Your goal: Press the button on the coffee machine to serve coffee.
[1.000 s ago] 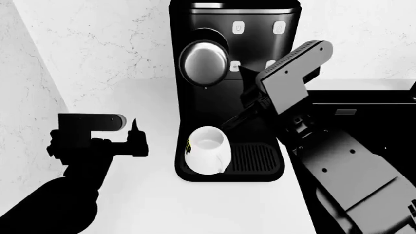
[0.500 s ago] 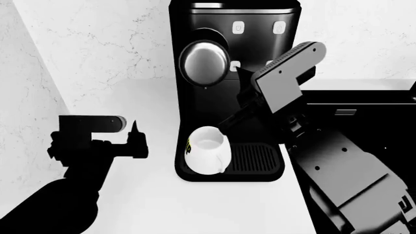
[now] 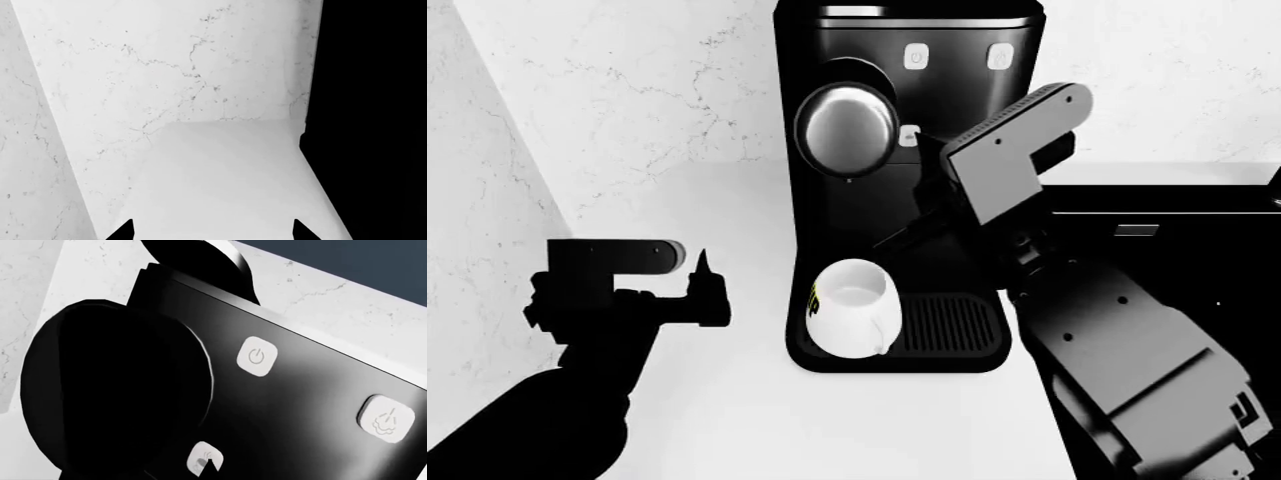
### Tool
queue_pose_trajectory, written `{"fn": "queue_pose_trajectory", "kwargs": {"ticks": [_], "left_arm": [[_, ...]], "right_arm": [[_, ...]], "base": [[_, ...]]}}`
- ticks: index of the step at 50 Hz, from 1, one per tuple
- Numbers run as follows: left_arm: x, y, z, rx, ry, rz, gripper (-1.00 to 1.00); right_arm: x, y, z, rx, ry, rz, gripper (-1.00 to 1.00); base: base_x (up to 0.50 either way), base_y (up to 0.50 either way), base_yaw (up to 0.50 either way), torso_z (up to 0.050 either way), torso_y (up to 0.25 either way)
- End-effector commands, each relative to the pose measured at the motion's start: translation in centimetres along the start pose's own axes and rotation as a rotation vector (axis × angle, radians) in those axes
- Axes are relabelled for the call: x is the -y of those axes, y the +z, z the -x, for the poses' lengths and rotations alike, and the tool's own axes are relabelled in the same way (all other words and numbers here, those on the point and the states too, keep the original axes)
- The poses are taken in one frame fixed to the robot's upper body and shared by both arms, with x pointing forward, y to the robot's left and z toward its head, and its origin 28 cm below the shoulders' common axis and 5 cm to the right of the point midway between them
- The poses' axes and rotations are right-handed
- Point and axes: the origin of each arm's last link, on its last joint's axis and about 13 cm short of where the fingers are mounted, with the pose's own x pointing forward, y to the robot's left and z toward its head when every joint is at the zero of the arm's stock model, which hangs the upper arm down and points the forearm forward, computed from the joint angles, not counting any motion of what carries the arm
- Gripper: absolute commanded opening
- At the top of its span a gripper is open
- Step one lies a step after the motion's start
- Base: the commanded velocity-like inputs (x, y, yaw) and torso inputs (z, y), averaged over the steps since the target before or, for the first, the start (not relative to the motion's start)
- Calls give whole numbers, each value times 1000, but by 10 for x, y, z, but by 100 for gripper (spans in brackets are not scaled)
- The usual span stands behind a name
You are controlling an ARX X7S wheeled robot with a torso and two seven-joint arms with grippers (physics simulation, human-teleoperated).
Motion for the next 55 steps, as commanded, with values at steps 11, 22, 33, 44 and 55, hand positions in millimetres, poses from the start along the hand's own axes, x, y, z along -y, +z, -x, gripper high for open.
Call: {"fn": "queue_pose_trajectory", "kwargs": {"ticks": [11, 22, 33, 44, 55], "left_arm": [[-1, 0, 0, 2, 3, 3, 100], [-3, -3, 1, -3, 5, 5, 100], [-3, -3, 1, -4, 6, 6, 100], [-1, -4, 0, -5, 5, 6, 100], [-1, -3, -1, -6, 5, 3, 100]], "right_arm": [[-2, -1, -6, -15, 6, -7, -100], [-2, -4, -8, -27, -2, -16, -100], [-4, -8, -11, -34, 0, -20, -100], [-5, -6, -5, -23, 2, -18, -100], [-5, -3, 6, -9, -11, -16, -100]], "base": [[0, 0, 0, 0, 0], [0, 0, 0, 0, 0], [0, 0, 0, 0, 0], [0, 0, 0, 0, 0], [0, 0, 0, 0, 0]]}}
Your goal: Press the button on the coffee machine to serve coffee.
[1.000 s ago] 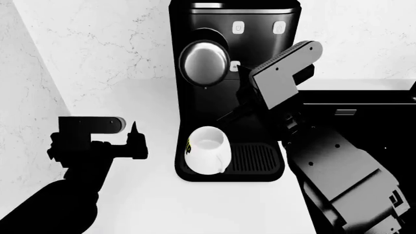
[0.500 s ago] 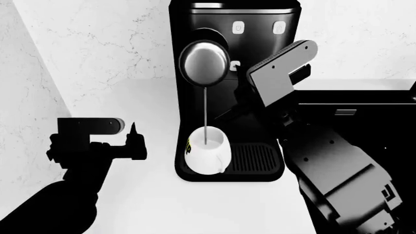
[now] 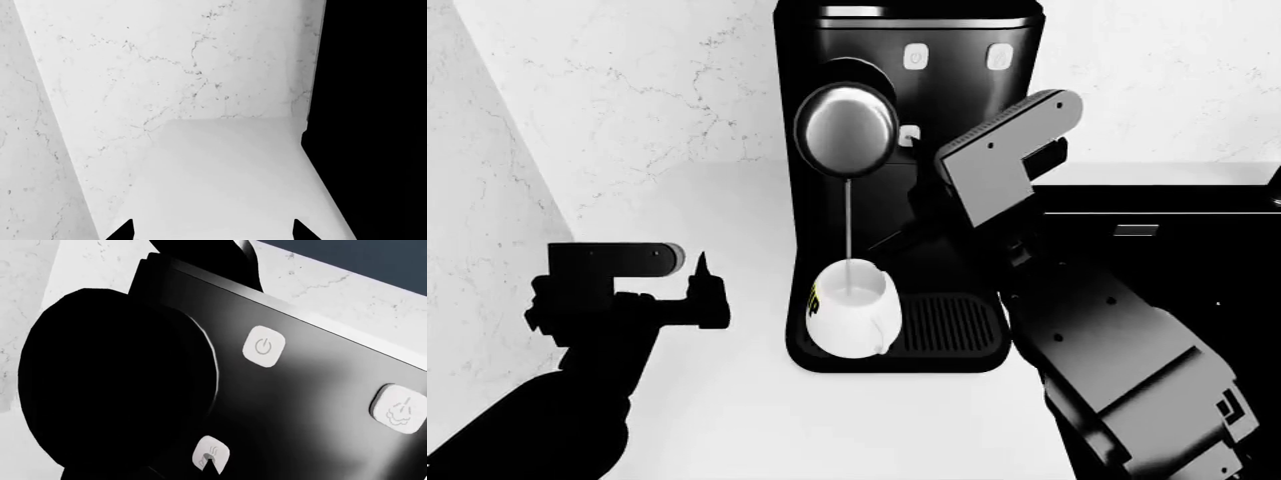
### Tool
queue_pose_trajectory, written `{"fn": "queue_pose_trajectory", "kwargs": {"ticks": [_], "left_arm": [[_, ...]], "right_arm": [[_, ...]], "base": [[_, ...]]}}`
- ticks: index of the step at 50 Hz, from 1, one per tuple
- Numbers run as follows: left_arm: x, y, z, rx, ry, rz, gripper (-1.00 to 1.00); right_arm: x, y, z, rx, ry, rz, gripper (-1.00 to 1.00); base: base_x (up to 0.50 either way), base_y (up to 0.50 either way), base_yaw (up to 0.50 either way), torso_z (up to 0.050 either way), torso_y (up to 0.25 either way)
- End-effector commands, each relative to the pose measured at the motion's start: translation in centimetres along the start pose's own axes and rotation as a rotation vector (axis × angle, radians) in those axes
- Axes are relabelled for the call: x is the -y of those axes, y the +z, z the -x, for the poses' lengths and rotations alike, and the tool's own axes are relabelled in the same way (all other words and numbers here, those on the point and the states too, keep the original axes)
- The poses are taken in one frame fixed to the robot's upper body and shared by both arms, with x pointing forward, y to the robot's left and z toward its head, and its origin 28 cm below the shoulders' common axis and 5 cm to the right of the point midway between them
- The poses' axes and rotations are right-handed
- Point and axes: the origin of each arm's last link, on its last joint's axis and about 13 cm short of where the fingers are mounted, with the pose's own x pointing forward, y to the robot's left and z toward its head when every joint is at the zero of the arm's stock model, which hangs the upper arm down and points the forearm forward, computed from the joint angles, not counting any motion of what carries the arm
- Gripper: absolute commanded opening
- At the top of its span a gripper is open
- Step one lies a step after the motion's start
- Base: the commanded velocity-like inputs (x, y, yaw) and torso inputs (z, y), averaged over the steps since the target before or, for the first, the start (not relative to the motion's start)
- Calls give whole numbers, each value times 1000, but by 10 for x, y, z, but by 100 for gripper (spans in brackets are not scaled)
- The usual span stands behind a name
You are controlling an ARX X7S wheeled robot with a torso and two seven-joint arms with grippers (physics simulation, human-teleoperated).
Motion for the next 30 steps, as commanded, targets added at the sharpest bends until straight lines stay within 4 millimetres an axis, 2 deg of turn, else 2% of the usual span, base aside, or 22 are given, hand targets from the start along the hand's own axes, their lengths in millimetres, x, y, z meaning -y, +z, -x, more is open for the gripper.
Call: {"fn": "queue_pose_trajectory", "kwargs": {"ticks": [1, 16, 23, 30], "left_arm": [[0, 0, 0, 0, 1, -2, 100], [-2, 1, 1, 7, 3, -3, 100], [-3, 2, 1, 13, 4, -1, 100], [-4, 2, 2, 19, 8, 5, 100]], "right_arm": [[0, 0, 10, 4, -11, 2, -100], [0, 7, 29, 19, -55, 9, -100], [0, 3, 38, 27, -98, -47, -100], [0, -8, 56, 67, -159, -107, -100]], "base": [[0, 0, 0, 0, 0], [0, 0, 0, 0, 0], [0, 0, 0, 0, 0], [0, 0, 0, 0, 0]]}}
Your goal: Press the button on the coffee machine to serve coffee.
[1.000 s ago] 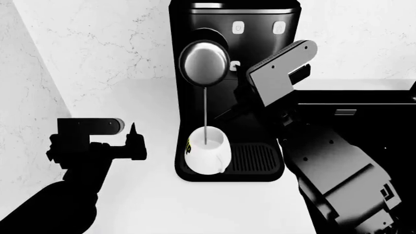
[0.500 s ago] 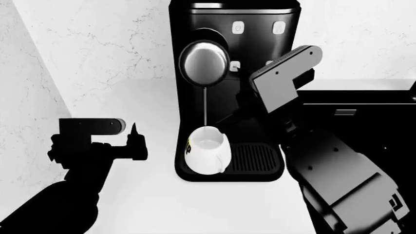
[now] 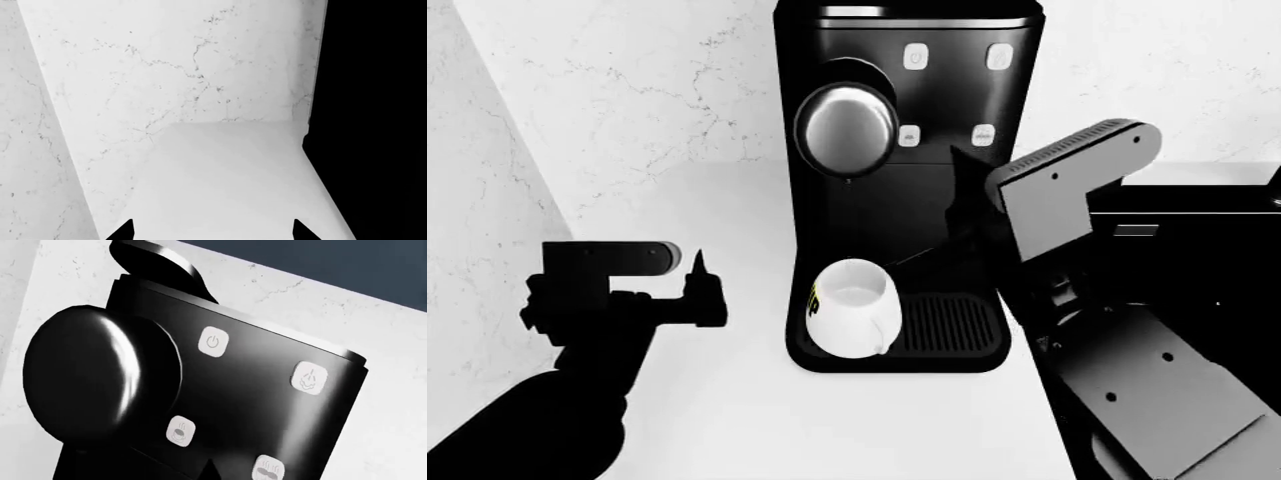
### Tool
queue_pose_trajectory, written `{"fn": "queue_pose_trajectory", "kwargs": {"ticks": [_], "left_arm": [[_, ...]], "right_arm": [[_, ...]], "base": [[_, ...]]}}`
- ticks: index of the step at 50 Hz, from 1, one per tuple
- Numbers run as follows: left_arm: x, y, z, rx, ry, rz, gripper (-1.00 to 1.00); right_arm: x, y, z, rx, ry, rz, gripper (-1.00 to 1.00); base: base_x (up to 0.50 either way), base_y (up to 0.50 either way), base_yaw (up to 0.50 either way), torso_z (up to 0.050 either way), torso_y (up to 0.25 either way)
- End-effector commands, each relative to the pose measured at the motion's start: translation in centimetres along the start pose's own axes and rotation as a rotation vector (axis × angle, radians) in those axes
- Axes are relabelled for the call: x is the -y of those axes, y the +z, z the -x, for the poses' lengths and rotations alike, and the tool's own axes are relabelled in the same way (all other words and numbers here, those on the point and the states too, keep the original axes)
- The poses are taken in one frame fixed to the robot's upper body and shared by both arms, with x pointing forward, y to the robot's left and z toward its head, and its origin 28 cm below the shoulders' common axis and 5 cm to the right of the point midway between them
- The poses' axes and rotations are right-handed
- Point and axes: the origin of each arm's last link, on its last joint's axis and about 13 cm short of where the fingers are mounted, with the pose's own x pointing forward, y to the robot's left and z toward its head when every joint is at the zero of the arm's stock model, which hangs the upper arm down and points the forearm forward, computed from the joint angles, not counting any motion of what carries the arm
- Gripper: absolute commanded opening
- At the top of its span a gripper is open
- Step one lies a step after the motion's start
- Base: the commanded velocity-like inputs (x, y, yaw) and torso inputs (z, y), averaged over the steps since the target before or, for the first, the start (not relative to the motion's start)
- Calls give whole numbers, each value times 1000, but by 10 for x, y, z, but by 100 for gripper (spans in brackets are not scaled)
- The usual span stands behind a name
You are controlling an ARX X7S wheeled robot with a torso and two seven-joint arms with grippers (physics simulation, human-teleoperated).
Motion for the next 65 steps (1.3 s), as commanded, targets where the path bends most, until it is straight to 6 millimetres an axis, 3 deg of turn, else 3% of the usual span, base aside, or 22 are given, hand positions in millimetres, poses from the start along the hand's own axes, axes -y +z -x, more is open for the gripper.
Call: {"fn": "queue_pose_trajectory", "kwargs": {"ticks": [1, 14, 21, 22, 65], "left_arm": [[-2, 0, 1, 8, 4, 5, 100], [1, 1, 0, 10, 5, 5, 100], [3, -1, -1, 8, 1, 7, 100], [3, -1, -1, 8, 0, 8, 100], [1, -17, 1, -23, 14, 7, 100]], "right_arm": [[2, -9, 23, 38, -69, -59, -100], [8, -37, 51, -31, -209, -110, -100], [13, -40, 60, -68, -262, -123, -100], [13, -42, 62, -79, -275, -129, 100], [15, -66, 83, -226, -314, -164, 100]], "base": [[0, 0, 0, 0, 0], [0, 0, 0, 0, 0], [0, 0, 0, 0, 0], [0, 0, 0, 0, 0], [0, 0, 0, 0, 0]]}}
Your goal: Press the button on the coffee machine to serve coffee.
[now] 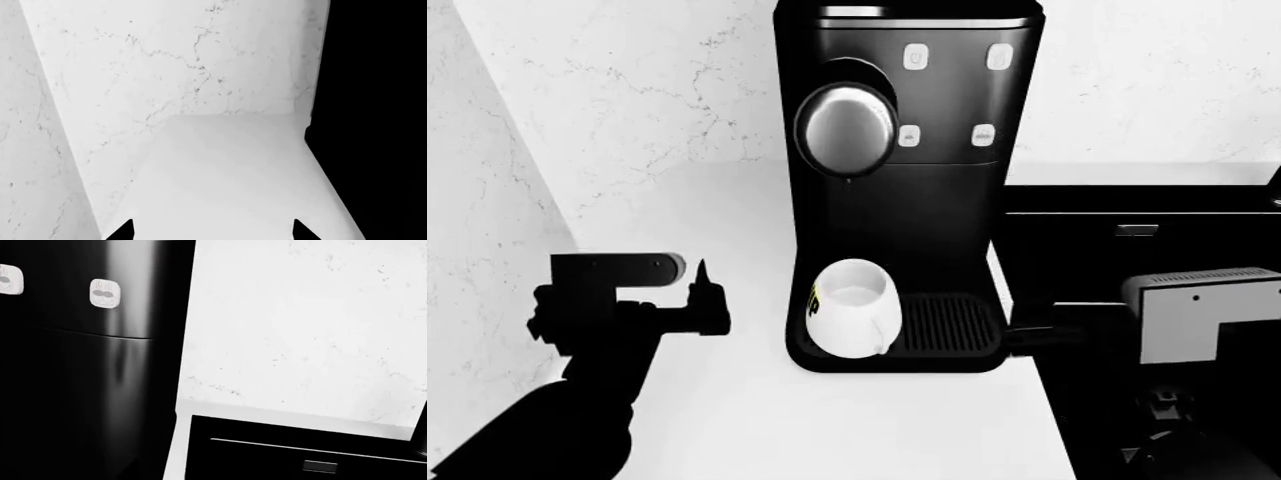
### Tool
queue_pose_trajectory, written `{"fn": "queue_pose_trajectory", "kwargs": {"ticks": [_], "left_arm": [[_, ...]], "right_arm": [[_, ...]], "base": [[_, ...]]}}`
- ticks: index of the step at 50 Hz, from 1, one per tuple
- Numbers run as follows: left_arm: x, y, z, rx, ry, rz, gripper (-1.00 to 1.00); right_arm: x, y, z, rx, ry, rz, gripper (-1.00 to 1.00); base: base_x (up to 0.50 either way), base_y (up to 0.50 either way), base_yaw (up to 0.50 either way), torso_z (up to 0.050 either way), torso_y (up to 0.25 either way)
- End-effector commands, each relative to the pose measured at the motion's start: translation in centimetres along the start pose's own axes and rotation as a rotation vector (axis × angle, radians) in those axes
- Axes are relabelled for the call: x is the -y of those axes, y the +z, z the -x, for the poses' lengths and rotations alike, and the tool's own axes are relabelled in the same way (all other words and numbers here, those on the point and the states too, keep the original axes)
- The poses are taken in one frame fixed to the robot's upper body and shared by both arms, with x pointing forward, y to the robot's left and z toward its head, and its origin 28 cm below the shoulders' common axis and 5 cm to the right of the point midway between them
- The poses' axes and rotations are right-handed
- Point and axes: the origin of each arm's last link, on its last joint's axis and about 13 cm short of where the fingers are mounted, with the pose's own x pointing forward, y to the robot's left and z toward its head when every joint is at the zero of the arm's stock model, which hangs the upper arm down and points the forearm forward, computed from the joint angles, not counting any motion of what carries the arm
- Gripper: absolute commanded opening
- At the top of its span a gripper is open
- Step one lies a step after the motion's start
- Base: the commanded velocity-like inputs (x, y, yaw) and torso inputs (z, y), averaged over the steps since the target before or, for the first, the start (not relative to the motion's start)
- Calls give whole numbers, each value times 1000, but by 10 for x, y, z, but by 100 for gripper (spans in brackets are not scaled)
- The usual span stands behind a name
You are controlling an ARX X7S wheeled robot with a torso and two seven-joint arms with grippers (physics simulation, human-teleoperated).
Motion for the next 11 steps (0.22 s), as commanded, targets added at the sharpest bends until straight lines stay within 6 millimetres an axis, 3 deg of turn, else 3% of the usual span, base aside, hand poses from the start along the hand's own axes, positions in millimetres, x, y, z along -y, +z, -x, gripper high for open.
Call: {"fn": "queue_pose_trajectory", "kwargs": {"ticks": [1, 11], "left_arm": [[0, -6, 1, -13, 7, 0, 100], [-1, -13, 2, -30, 16, -2, 100]], "right_arm": [[3, -10, 5, -34, -10, -10, 100], [5, -15, 9, -47, -24, -17, 100]], "base": [[0, 0, 0, 0, 0], [0, 0, 0, 0, 0]]}}
